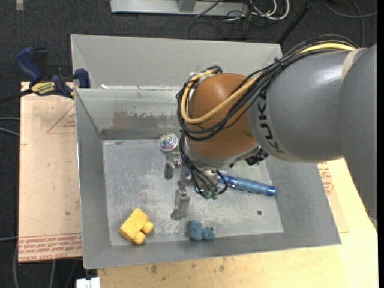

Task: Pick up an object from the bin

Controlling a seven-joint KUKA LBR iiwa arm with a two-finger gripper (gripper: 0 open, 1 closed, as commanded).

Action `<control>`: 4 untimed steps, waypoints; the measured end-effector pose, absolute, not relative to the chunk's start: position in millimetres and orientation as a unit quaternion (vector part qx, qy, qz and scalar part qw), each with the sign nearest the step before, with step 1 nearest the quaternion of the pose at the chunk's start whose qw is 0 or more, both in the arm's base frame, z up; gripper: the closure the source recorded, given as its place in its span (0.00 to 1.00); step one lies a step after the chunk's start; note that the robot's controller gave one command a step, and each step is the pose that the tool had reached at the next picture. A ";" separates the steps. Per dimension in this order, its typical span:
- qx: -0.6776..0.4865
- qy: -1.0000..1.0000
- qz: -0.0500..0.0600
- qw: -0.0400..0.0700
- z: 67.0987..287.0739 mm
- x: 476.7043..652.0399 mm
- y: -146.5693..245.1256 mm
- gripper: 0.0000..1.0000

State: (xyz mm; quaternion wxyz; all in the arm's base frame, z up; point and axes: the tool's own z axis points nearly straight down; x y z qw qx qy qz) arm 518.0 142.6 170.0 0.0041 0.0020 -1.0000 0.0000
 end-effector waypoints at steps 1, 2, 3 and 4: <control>0.247 -0.969 -0.001 0.002 67.7 513.0 212.8 0.00; 0.406 -0.914 -0.002 -0.002 100.6 488.4 245.1 0.00; 0.555 -0.832 -0.001 -0.002 115.7 494.3 228.4 0.00; 0.657 -0.754 -0.001 0.001 68.6 494.1 232.9 0.00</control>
Offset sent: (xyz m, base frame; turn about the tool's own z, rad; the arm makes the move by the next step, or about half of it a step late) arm -0.0033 0.0685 -0.1000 -0.4951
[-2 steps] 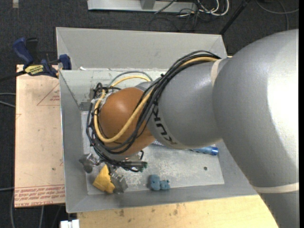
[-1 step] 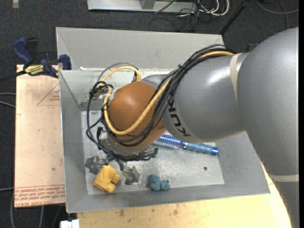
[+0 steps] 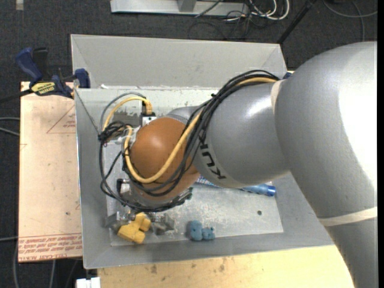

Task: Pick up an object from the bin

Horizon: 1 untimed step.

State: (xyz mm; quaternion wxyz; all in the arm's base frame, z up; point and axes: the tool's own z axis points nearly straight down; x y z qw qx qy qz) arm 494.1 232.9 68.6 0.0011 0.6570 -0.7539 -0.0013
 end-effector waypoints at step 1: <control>0.655 -0.755 -0.002 0.001 68.4 494.0 233.6 0.00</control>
Offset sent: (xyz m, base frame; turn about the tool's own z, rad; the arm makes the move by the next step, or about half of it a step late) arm 0.0000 0.0000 0.0000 0.0000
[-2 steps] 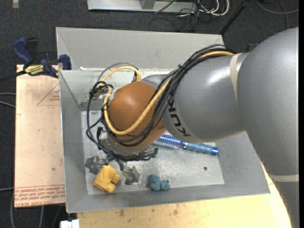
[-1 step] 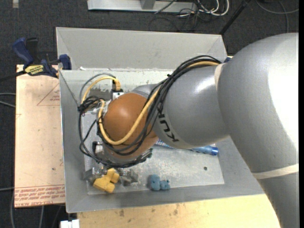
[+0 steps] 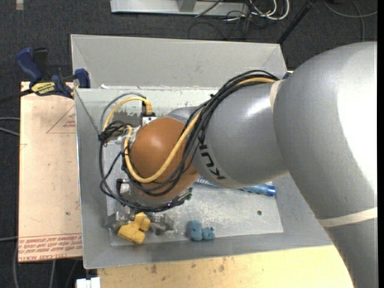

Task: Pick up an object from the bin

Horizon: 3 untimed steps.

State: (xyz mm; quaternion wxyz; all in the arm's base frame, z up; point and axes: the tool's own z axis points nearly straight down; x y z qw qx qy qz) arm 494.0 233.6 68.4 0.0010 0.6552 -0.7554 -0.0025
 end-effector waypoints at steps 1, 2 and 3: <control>0.655 -0.755 -0.003 0.001 68.2 493.8 233.7 1.00; 0.654 -0.757 -0.001 -0.002 84.6 494.2 234.3 1.00; 0.652 -0.758 -0.001 -0.002 96.7 494.5 235.4 1.00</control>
Offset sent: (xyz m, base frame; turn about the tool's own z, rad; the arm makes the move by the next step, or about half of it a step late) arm 0.0000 0.0000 0.0000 0.0000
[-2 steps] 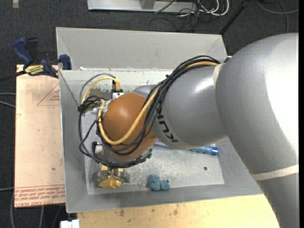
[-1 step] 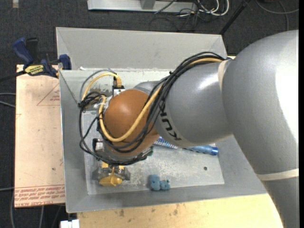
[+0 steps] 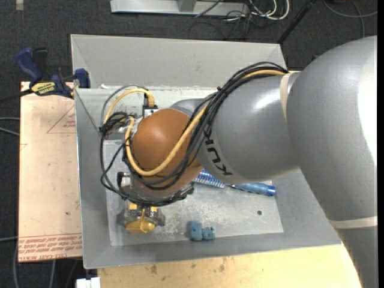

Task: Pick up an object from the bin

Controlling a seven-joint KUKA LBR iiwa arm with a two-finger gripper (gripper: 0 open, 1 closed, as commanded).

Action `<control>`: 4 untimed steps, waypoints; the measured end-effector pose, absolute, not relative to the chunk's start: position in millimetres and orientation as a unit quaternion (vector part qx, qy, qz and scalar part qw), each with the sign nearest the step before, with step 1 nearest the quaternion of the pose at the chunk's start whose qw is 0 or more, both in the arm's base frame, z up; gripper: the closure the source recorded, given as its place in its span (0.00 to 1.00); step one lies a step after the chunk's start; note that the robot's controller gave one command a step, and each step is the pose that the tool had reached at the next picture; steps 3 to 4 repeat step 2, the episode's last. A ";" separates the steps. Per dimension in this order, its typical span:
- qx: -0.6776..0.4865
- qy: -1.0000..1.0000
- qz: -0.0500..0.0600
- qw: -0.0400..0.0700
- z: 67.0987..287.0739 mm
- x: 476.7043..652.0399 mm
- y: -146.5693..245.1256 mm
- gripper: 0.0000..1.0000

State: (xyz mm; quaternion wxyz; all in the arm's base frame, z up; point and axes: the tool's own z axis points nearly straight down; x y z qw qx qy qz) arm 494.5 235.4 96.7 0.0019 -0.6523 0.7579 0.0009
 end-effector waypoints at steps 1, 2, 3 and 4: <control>-0.651 0.759 0.001 0.002 112.0 494.7 236.7 1.00; -0.650 0.760 0.001 0.002 121.0 495.0 237.8 1.00; -0.650 0.760 0.001 0.002 121.0 495.0 237.8 1.00; -0.650 0.760 0.001 0.002 121.0 495.0 237.8 1.00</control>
Offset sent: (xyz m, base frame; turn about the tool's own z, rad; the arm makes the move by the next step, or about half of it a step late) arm -0.0001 0.0001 0.0148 0.0000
